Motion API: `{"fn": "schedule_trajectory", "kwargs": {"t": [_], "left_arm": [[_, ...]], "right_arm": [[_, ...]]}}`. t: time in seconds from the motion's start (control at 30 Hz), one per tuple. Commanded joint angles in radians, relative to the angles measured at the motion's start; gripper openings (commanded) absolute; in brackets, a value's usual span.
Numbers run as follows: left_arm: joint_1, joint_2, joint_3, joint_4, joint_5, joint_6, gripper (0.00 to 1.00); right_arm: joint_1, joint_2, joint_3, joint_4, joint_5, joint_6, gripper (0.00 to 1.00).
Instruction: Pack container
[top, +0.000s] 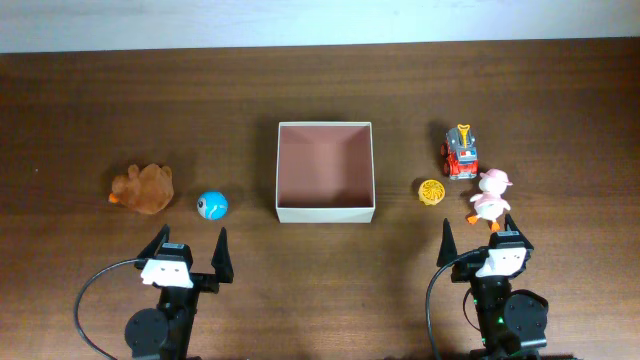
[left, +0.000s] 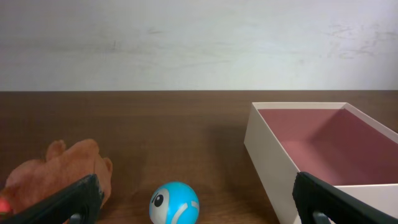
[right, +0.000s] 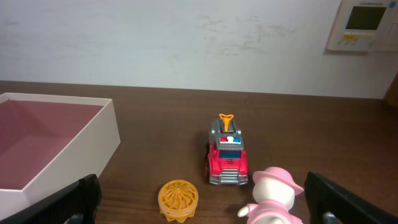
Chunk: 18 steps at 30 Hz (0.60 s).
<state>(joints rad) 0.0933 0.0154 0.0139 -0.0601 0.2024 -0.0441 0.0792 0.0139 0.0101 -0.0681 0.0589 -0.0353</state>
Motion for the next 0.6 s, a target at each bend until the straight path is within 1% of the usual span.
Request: {"fn": "schedule_trajectory", "kwargs": {"t": [0.0, 0.17, 0.23, 0.33, 0.37, 0.4, 0.57], "left_arm": [[0.007, -0.010, -0.005, -0.002, -0.008, 0.015, 0.99], [0.007, -0.010, -0.005, -0.002, -0.008, 0.015, 1.00], [0.007, -0.010, -0.005, -0.002, -0.008, 0.015, 1.00], [0.007, -0.010, -0.005, -0.002, -0.008, 0.015, 1.00], [0.007, -0.010, -0.005, -0.002, -0.008, 0.015, 1.00], [0.007, -0.010, -0.005, -0.002, -0.008, 0.015, 0.99], [0.007, -0.010, -0.005, -0.002, -0.008, 0.015, 1.00]], "right_arm": [[-0.008, -0.006, -0.005, -0.008, -0.002, -0.006, 0.99], [-0.008, -0.006, -0.005, -0.007, -0.004, -0.005, 0.99], [-0.008, -0.006, -0.003, 0.006, -0.074, 0.001, 0.99], [-0.008, -0.006, 0.022, 0.070, -0.256, 0.121, 0.99], [-0.008, -0.006, 0.040, 0.088, -0.277, 0.162, 0.99], [-0.008, -0.006, 0.059, 0.080, -0.276, 0.167, 0.99], [-0.008, 0.044, 0.220, -0.145, -0.218, 0.097, 0.99]]}}
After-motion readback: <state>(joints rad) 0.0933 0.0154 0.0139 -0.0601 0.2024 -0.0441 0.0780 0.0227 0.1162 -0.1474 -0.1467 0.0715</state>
